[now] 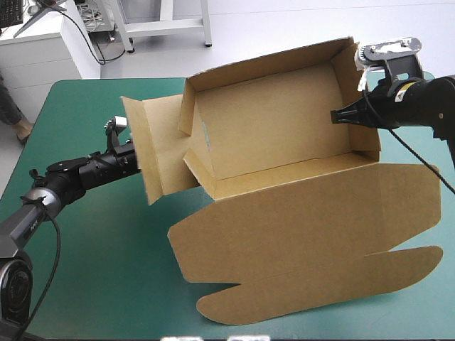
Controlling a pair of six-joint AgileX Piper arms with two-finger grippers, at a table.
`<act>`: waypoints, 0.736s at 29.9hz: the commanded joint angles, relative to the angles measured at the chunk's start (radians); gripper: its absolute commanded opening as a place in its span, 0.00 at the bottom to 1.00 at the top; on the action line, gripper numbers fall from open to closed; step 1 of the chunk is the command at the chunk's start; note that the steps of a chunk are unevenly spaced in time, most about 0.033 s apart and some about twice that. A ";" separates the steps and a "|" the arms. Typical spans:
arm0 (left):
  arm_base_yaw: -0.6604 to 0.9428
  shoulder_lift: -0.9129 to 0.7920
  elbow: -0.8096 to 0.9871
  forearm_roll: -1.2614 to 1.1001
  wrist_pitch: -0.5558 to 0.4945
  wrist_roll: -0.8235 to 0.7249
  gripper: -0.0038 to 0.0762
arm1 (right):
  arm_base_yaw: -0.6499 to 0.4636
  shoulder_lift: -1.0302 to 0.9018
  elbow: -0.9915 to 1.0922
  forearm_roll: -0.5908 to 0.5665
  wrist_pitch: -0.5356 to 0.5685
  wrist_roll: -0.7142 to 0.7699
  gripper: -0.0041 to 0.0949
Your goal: Fold the box
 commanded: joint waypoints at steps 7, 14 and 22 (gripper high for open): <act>-0.007 -0.123 -0.032 -0.148 0.165 0.041 0.46 | -0.003 0.042 -0.033 0.031 0.004 -0.004 0.02; -0.007 -0.174 -0.033 -0.200 0.252 0.041 0.46 | -0.003 0.100 -0.033 0.031 0.002 -0.004 0.02; -0.007 -0.185 -0.081 -0.209 0.357 0.024 0.46 | -0.003 0.133 -0.033 0.035 -0.014 -0.004 0.02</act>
